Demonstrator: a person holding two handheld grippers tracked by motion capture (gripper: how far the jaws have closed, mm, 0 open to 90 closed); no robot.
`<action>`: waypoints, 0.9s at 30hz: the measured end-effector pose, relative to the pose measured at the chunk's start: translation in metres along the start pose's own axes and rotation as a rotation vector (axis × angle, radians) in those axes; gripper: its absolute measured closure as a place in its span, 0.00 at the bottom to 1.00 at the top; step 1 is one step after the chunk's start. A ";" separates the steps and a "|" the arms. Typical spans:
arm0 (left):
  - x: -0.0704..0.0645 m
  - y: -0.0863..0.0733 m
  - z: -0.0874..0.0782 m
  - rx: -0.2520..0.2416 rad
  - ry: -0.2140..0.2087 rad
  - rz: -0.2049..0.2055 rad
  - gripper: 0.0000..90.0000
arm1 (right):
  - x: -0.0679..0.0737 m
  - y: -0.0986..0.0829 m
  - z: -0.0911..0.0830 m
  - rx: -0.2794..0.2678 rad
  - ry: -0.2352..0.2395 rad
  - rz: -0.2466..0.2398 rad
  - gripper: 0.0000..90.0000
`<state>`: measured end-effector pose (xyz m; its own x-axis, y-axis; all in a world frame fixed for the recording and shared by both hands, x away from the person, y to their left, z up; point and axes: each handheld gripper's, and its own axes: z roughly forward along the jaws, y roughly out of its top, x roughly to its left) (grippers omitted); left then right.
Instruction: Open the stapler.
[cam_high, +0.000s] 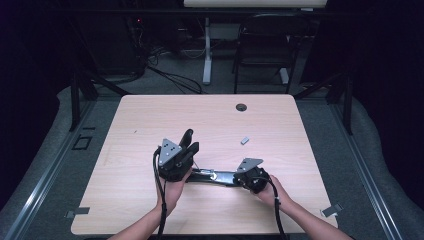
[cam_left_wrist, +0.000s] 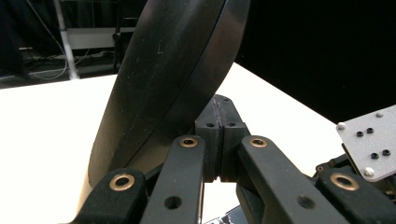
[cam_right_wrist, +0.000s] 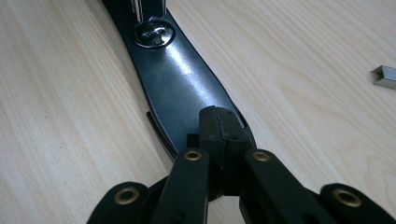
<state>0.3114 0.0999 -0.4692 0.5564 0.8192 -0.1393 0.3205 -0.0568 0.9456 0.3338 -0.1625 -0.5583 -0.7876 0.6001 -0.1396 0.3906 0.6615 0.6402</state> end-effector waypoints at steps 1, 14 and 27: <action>0.000 0.000 0.000 -0.003 0.000 -0.002 1.00 | 0.000 0.000 -0.001 0.008 -0.002 -0.006 1.00; 0.007 0.001 -0.005 -0.007 0.015 -0.004 1.00 | 0.000 0.000 -0.001 0.007 -0.003 -0.009 1.00; 0.013 0.002 -0.010 -0.013 0.025 -0.005 1.00 | 0.000 0.000 0.000 0.005 -0.004 -0.011 1.00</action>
<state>0.3119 0.1159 -0.4663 0.5351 0.8336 -0.1368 0.3130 -0.0452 0.9487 0.3341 -0.1626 -0.5577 -0.7902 0.5942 -0.1497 0.3842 0.6708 0.6344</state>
